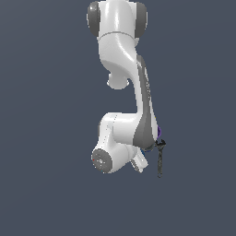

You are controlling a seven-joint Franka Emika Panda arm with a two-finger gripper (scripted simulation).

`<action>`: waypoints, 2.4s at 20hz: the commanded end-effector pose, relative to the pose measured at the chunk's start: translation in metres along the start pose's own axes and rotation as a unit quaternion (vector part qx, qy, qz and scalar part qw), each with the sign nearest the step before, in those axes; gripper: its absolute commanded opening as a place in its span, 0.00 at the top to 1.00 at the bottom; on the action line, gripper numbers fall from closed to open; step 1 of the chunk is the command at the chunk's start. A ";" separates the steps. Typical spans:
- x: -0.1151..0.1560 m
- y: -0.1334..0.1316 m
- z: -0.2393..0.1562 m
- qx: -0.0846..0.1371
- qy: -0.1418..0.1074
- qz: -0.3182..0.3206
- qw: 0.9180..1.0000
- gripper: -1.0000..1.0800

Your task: Pick up a designated object from a clutter of objects.

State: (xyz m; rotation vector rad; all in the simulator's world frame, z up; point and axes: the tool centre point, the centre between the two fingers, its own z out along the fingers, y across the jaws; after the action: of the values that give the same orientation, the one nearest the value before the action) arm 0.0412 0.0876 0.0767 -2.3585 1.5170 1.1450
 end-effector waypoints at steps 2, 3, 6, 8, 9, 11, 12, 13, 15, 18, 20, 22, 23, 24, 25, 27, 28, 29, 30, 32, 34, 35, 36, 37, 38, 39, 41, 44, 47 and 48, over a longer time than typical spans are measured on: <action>-0.002 0.006 -0.009 0.001 0.000 0.000 1.000 1.00; -0.002 0.009 -0.012 0.001 0.000 0.000 1.000 1.00; -0.005 0.020 -0.027 0.001 0.000 0.000 1.000 1.00; -0.007 0.031 -0.040 0.001 0.000 0.000 1.000 1.00; -0.008 0.037 -0.047 0.001 0.000 0.000 1.000 1.00; -0.011 0.050 -0.064 0.001 0.000 0.001 1.000 1.00; -0.013 0.057 -0.073 0.001 0.000 0.001 1.000 1.00; -0.014 0.064 -0.082 0.001 0.000 0.001 1.000 1.00; -0.018 0.078 -0.100 0.001 0.000 0.001 1.000 1.00; -0.022 0.100 -0.127 0.001 0.000 0.001 1.000 1.00; -0.025 0.113 -0.146 0.000 0.000 0.002 1.000 1.00; -0.028 0.127 -0.163 0.000 0.000 0.002 1.000 1.00; -0.030 0.134 -0.172 0.000 0.000 0.002 1.000 1.00; -0.031 0.141 -0.181 0.000 0.000 0.002 1.000 1.00; -0.033 0.147 -0.190 0.000 0.000 0.002 1.000 1.00; -0.036 0.160 -0.207 0.000 0.000 0.002 1.000 1.00; -0.037 0.166 -0.216 0.000 0.000 0.002 1.000 1.00; -0.038 0.173 -0.224 0.000 0.000 0.002 1.000 1.00; -0.040 0.178 -0.232 -0.001 0.000 0.002 1.000 1.00; -0.042 0.190 -0.249 -0.001 0.000 0.002 1.000 1.00; -0.044 0.200 -0.263 -0.001 0.000 0.002 1.000 1.00; -0.045 0.205 -0.270 -0.001 0.000 0.002 1.000 1.00; -0.046 0.209 -0.276 -0.001 0.000 0.002 1.000 1.00; -0.047 0.213 -0.282 -0.001 0.000 0.002 1.000 1.00; -0.048 0.216 -0.287 -0.001 0.000 0.002 1.000 1.00; -0.048 0.219 -0.291 -0.001 0.000 0.002 1.000 1.00; -0.049 0.224 -0.299 -0.001 0.000 0.001 1.000 1.00; -0.050 0.230 -0.307 -0.001 0.000 0.001 1.000 1.00; -0.051 0.233 -0.313 -0.001 0.000 0.001 1.000 1.00; -0.051 0.234 -0.314 -0.001 0.000 0.001 1.000 1.00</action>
State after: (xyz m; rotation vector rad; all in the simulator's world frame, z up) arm 0.0051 -0.1349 0.3969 -2.3576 1.5198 1.1493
